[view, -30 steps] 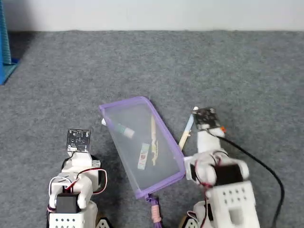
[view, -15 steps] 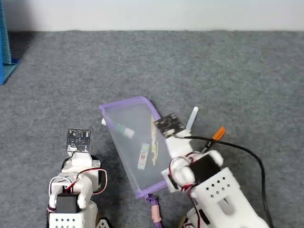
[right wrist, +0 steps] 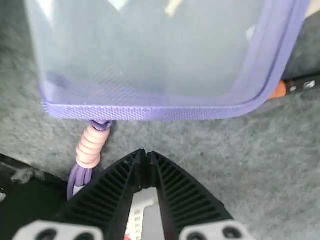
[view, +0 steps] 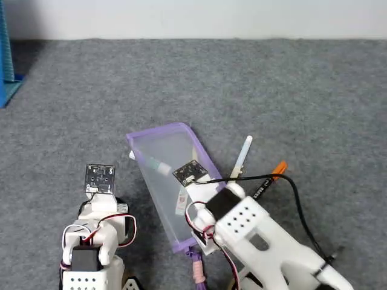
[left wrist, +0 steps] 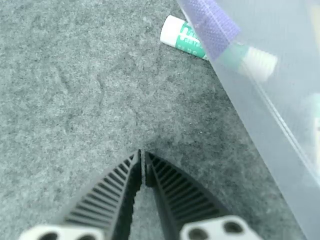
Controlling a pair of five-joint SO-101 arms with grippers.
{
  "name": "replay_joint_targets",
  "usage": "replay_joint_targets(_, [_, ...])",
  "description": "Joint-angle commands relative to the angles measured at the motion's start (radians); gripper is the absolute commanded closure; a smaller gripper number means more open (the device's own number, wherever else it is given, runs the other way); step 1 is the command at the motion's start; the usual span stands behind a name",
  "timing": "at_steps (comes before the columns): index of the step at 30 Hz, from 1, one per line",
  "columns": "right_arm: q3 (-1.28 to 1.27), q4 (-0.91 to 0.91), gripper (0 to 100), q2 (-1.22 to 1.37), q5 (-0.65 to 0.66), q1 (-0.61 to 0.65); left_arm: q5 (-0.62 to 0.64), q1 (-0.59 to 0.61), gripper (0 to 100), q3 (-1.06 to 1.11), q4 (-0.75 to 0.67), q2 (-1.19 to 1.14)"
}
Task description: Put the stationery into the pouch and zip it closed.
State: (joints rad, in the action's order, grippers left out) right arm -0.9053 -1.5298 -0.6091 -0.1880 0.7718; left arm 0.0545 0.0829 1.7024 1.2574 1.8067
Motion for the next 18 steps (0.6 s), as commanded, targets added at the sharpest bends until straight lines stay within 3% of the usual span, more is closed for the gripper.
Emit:
replay_joint_targets(1, [0.057, 0.022, 99.0, 0.058, -0.032, 0.008, -0.002, -0.005, 99, -0.019, 0.003, 0.014])
replay_joint_targets(8, [0.051, 0.125, 99.0, 0.189, -0.035, 0.004, -0.002, -0.005, 99, -0.019, 0.003, 0.014])
replay_joint_targets(18, [0.058, 0.539, 99.0, 0.246, -0.032, -0.077, -0.002, -0.005, 99, -0.019, 0.003, 0.014])
